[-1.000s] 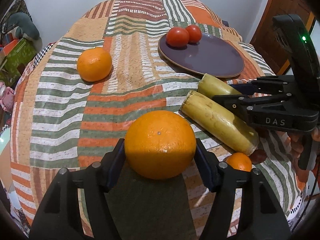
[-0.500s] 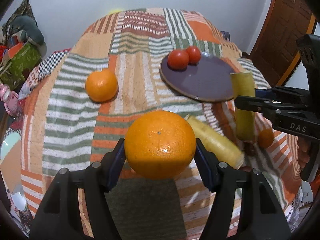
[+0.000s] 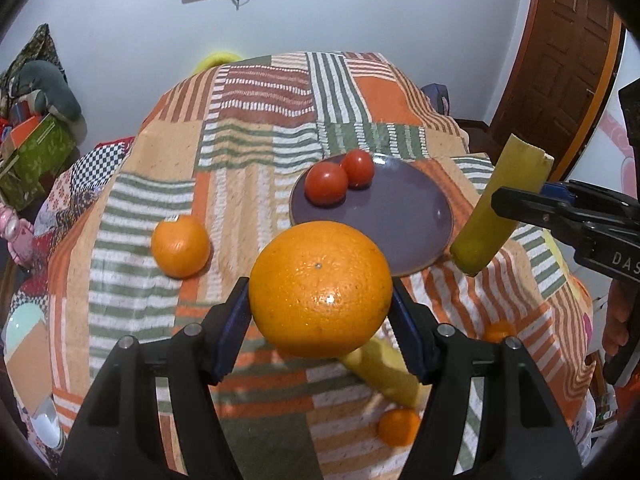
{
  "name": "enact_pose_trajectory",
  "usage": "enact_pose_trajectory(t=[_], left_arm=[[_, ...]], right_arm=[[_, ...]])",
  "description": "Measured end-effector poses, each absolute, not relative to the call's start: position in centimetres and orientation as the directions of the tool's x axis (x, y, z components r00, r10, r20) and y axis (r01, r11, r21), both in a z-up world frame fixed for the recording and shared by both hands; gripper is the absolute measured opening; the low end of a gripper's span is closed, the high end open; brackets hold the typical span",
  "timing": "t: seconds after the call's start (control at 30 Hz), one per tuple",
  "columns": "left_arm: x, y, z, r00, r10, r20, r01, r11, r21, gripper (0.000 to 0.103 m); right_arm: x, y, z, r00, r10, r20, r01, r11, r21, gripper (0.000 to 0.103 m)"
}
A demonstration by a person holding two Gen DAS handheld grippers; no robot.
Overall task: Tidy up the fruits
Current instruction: 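Place the orange on the plate with the left tool while the right tool places the cylinder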
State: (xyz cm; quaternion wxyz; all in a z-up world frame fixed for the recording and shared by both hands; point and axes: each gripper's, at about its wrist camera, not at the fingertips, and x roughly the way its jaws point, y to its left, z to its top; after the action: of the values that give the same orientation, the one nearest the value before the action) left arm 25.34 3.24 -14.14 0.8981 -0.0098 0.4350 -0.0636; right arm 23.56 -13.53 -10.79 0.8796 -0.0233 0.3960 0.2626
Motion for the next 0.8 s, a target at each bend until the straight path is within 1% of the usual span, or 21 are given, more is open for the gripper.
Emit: enact_pose_trajectory(t=[0.17,0.33,0.53,0.8], left_arm=[[27.5,2.3,-14.2,0.614,-0.133,-0.778,0.12,0.99,-0.074,0.066],[30.1,1.5,-15.7,0.581,-0.121,-0.805,0.119,0.991,-0.063,0.066],[32.7,0.9,-17.3,0.561,-0.11,-0.821,0.129,0.991,-0.045,0.066],[35.8,0.9,-19.5,0.52,-0.104,-0.848,0.135,0.99,-0.039,0.066]], right_arm=[[24.9,-13.3,-11.4,0.544,0.443,-0.713,-0.478,0.862,0.172,0.034],[26.2,-12.5,-12.8,0.512,0.437,-0.74,-0.491,0.855,0.165,0.034],[28.3,-12.0,-14.0,0.475,0.463,-0.748,-0.485,0.847,0.216,0.034],[31.5,-11.7,-15.8,0.457,0.47,-0.755,-0.467,0.849,0.245,0.034]])
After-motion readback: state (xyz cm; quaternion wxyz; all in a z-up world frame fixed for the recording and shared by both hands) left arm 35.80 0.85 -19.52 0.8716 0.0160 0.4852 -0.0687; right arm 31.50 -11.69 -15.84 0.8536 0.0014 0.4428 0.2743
